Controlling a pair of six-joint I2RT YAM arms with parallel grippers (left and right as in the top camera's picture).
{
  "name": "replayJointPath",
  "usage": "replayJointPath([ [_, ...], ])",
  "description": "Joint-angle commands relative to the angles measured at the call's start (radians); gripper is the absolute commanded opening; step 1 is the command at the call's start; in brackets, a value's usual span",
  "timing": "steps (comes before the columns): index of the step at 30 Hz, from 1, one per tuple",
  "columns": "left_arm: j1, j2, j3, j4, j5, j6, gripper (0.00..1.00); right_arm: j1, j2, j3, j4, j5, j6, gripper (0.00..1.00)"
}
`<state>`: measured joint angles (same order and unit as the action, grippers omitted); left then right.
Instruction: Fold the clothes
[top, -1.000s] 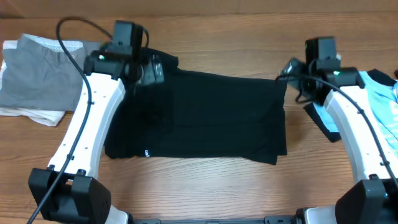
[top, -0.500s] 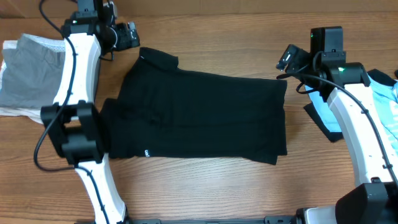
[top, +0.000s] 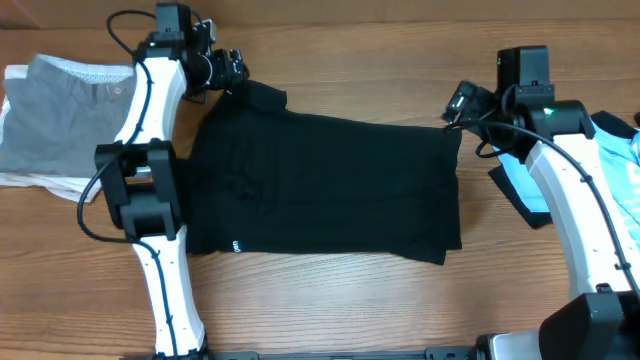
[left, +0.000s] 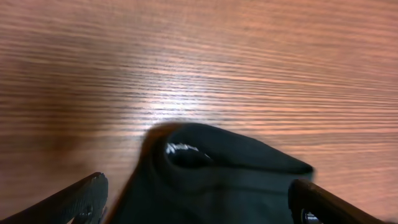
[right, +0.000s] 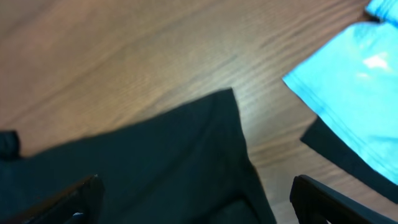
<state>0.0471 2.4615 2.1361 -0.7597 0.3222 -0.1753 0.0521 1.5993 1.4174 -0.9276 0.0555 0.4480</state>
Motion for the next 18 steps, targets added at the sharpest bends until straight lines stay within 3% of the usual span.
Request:
replayJointPath([
  [1, -0.001, 0.045, 0.023, 0.028, 0.010, 0.043, 0.94, -0.002, 0.045, 0.009, -0.017, -0.005, -0.034, 1.00],
  [14, -0.004, 0.070, 0.023, 0.104, -0.019, 0.076, 0.86, -0.002, 0.122, 0.009, -0.024, -0.006, -0.030, 1.00],
  [18, -0.008, 0.089, 0.023, 0.100, -0.019, 0.075, 0.76, -0.002, 0.122, 0.009, -0.025, -0.006, -0.030, 1.00],
])
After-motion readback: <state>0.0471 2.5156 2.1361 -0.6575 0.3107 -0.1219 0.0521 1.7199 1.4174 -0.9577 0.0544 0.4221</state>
